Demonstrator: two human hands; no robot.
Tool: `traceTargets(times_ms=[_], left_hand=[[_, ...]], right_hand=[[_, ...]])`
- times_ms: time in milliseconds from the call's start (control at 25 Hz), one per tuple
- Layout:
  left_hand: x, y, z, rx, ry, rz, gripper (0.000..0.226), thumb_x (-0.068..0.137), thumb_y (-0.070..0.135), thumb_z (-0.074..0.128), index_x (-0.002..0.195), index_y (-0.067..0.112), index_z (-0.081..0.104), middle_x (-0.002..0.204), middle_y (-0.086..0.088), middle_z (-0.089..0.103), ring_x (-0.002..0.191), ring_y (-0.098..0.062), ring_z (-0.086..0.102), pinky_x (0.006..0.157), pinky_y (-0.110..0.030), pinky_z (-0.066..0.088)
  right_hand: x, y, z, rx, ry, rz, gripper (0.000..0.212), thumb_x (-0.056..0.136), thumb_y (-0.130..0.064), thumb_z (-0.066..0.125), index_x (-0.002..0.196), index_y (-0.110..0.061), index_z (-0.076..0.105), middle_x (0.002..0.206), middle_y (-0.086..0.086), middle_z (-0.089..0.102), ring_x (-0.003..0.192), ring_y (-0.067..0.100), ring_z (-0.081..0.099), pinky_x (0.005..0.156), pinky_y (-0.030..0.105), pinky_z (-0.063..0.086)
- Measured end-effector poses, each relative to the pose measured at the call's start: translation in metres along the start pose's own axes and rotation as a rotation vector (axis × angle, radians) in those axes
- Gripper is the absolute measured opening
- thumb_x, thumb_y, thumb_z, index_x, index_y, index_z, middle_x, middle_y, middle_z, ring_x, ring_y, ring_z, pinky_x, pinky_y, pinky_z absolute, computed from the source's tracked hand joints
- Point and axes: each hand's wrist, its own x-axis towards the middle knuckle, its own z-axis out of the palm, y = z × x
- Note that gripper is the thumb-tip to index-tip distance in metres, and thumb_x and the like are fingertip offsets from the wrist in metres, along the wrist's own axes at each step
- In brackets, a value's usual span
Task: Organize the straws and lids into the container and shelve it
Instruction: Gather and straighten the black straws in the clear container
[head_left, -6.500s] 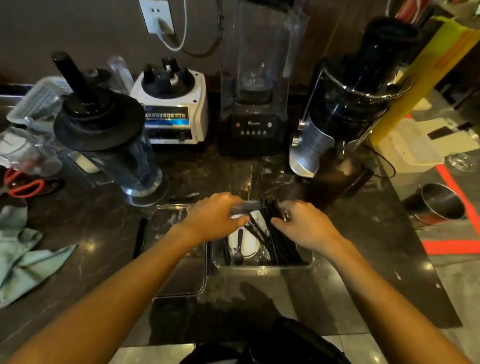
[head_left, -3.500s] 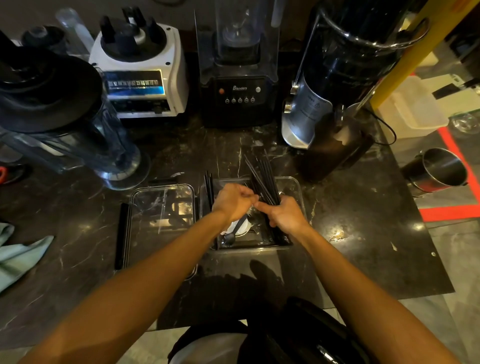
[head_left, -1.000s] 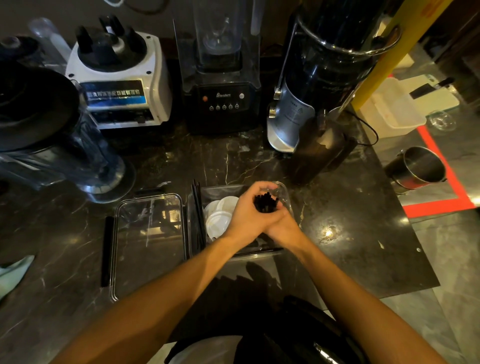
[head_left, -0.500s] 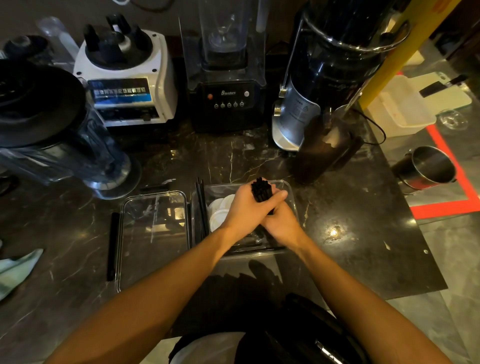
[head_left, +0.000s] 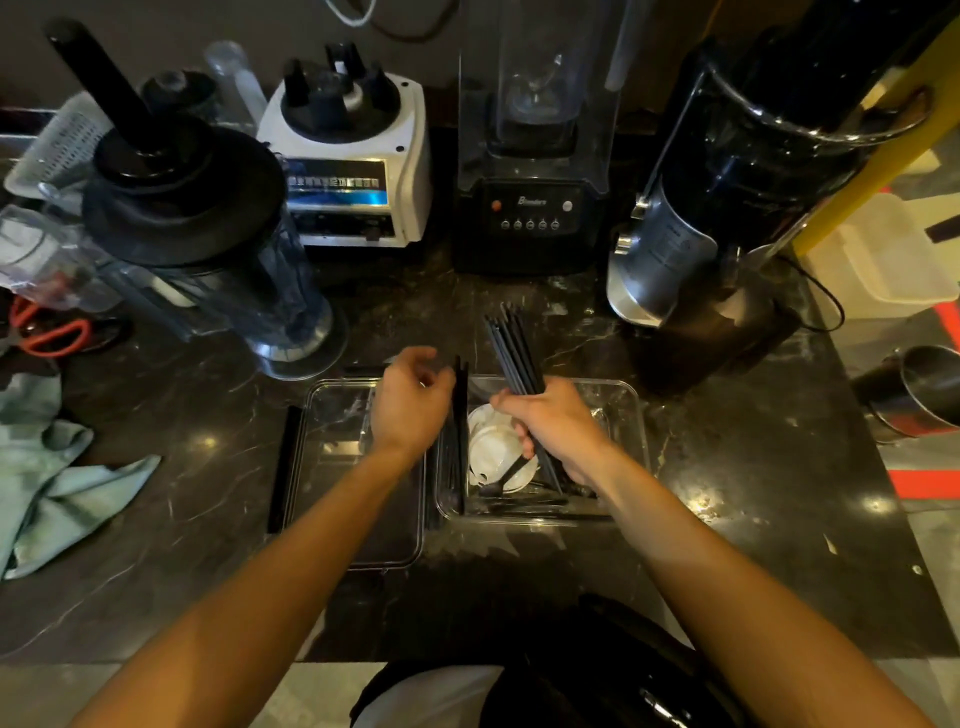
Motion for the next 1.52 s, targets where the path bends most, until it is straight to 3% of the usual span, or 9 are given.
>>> traceTargets(times_ms=[240,400,600,880,1000,1120,1280,1400,1520], left_hand=[[0.019,-0.022,-0.001,0.061,-0.257,-0.019,0.021,0.097,0.020,0.063,0.115,0.025,0.073,0.094,0.017,0.071,0.095,-0.008,0.067,0.068,-0.010,0.044],[0.020,-0.024,-0.003,0.053,-0.280,-0.003,0.028,0.099,0.017,0.057,0.099,0.040,0.073,0.075,0.040,0.067,0.076,0.023,0.061,0.059,0.002,0.041],[0.023,-0.030,-0.005,0.008,-0.302,0.052,0.030,0.100,0.009,0.055,0.102,0.033,0.073,0.090,0.011,0.074,0.085,-0.003,0.071,0.080,-0.026,0.056],[0.018,-0.010,-0.008,-0.125,-0.369,0.117,0.035,0.103,0.013,0.054,0.104,0.041,0.075,0.098,0.020,0.078,0.095,0.004,0.071,0.081,-0.010,0.053],[0.013,0.001,0.004,-0.175,-0.314,0.105,0.022,0.101,0.012,0.058,0.106,0.025,0.074,0.091,0.008,0.076,0.085,-0.004,0.071,0.082,-0.026,0.058],[0.001,0.007,0.020,-0.141,-0.307,0.091,0.018,0.095,0.013,0.063,0.089,0.028,0.071,0.074,0.009,0.070,0.073,-0.009,0.067,0.074,-0.037,0.060],[-0.019,0.011,0.043,0.061,-0.592,0.138,0.021,0.094,0.023,0.067,0.081,0.037,0.073,0.075,0.027,0.072,0.075,0.010,0.067,0.068,-0.016,0.049],[-0.034,0.013,0.063,0.353,-0.791,0.256,0.009,0.091,0.025,0.071,0.089,0.028,0.080,0.091,0.014,0.078,0.088,0.000,0.070,0.083,-0.028,0.055],[-0.046,0.016,0.081,0.651,-0.804,0.506,0.015,0.091,0.029,0.066,0.100,0.027,0.078,0.102,0.005,0.076,0.099,-0.017,0.069,0.085,-0.034,0.055]], right_hand=[[0.013,-0.005,0.035,0.023,-0.070,0.160,0.007,0.095,-0.009,0.070,0.094,-0.004,0.065,0.060,0.005,0.052,0.047,0.016,0.048,0.046,0.031,0.043],[0.023,-0.003,0.048,0.007,-0.059,0.212,0.005,0.095,-0.006,0.068,0.096,-0.002,0.065,0.060,0.006,0.052,0.048,0.018,0.048,0.048,0.033,0.043],[0.031,-0.001,0.059,-0.011,-0.045,0.210,0.004,0.092,-0.002,0.067,0.090,-0.006,0.065,0.058,0.004,0.053,0.046,0.015,0.049,0.046,0.029,0.043],[0.021,-0.006,0.037,0.063,-0.011,0.114,0.021,0.084,-0.012,0.079,0.102,-0.003,0.073,0.063,0.001,0.063,0.050,0.012,0.058,0.049,0.027,0.050],[0.009,-0.014,0.003,0.129,-0.033,0.078,0.025,0.084,-0.019,0.082,0.104,-0.005,0.075,0.077,0.008,0.072,0.057,0.015,0.062,0.055,0.031,0.052],[-0.004,-0.017,-0.033,0.162,0.050,0.026,0.019,0.087,-0.021,0.082,0.098,-0.006,0.078,0.088,0.011,0.080,0.063,0.017,0.066,0.058,0.029,0.054],[-0.020,-0.015,-0.066,0.214,0.180,-0.061,0.017,0.091,-0.017,0.078,0.102,-0.003,0.077,0.090,0.009,0.081,0.081,0.018,0.077,0.066,0.024,0.059],[-0.026,-0.007,-0.075,0.303,0.255,-0.104,0.010,0.095,-0.004,0.070,0.103,0.003,0.072,0.096,0.018,0.075,0.089,0.025,0.075,0.077,0.030,0.063],[-0.030,-0.001,-0.077,0.340,0.322,-0.122,0.006,0.097,0.004,0.065,0.102,0.004,0.069,0.094,0.023,0.068,0.083,0.025,0.071,0.075,0.030,0.063]])
